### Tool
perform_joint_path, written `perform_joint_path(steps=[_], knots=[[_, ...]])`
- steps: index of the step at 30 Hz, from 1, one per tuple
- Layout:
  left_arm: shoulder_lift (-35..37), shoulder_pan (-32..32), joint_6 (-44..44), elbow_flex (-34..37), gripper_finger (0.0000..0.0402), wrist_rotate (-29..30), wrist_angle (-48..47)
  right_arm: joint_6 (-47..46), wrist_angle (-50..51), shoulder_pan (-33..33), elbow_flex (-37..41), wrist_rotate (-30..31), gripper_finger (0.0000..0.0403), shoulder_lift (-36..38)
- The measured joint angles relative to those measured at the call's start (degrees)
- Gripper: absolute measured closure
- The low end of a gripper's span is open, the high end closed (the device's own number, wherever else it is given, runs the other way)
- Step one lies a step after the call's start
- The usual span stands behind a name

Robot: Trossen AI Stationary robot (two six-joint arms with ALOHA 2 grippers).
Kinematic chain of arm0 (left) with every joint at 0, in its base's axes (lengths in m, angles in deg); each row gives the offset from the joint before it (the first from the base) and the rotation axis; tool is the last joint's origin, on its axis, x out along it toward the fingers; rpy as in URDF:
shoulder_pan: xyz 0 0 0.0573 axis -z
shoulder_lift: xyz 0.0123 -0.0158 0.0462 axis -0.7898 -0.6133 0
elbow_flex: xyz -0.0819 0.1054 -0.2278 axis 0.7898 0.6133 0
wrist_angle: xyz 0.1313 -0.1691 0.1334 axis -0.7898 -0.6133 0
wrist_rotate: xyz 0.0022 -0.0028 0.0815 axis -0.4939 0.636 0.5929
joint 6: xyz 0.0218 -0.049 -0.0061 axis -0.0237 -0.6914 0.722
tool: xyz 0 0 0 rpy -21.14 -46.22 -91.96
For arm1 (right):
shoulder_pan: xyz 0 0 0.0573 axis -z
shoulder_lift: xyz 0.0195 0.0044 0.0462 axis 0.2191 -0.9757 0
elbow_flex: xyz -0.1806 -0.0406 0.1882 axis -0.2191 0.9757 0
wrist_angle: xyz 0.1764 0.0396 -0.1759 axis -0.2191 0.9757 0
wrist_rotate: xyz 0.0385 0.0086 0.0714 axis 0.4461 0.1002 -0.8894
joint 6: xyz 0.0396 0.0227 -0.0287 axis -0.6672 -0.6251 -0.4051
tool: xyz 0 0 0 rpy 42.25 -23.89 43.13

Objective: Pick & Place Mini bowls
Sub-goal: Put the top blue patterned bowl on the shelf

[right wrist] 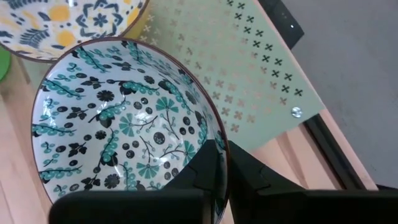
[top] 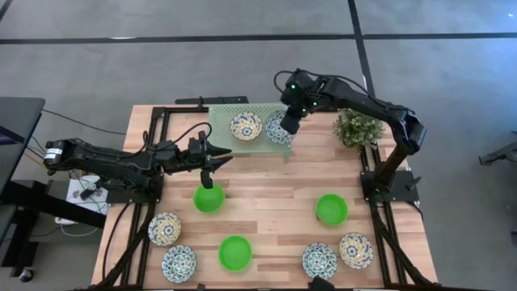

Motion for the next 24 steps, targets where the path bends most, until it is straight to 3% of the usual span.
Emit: perform_joint_path(steps=[17, 24], knots=[[0.0, 0.0, -0.6, 0.0, 0.0297, 0.0, 0.0, -0.6, -0.4, -0.1, -0.3, -0.6, 0.0386, -2.8], [0.0, 0.0, -0.6, 0.0, 0.0297, 0.0, 0.0, -0.5, -0.2, -0.3, -0.1, -0.1, 0.0369, -3.2]])
